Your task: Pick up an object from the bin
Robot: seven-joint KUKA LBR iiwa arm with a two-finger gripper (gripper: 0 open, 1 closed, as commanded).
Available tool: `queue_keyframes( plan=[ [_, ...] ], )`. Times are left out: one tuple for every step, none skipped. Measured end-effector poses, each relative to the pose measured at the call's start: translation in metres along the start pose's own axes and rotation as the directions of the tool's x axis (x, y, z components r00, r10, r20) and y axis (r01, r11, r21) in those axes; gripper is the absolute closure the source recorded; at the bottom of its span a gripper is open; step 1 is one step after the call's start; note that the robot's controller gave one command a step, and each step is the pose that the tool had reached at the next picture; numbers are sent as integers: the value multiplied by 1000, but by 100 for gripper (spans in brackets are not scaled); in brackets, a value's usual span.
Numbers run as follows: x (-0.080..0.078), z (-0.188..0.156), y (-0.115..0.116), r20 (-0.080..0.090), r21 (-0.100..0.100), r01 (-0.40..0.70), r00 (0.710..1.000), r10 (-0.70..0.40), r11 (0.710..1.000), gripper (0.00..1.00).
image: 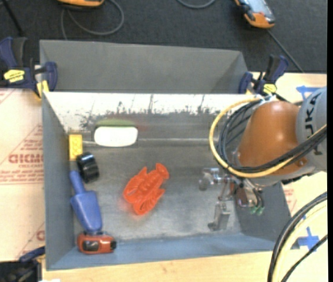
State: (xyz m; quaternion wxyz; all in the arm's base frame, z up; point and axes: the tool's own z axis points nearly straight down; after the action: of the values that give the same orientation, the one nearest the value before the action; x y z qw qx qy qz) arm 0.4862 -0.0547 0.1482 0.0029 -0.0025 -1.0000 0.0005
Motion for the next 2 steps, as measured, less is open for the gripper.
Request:
queue_keyframes(
  plan=[
    [-2,-4,0,8,1,2,1000,-2,1000,0],
    [-39,38,25,20,-1,-32,999,32,999,0]
  ],
)
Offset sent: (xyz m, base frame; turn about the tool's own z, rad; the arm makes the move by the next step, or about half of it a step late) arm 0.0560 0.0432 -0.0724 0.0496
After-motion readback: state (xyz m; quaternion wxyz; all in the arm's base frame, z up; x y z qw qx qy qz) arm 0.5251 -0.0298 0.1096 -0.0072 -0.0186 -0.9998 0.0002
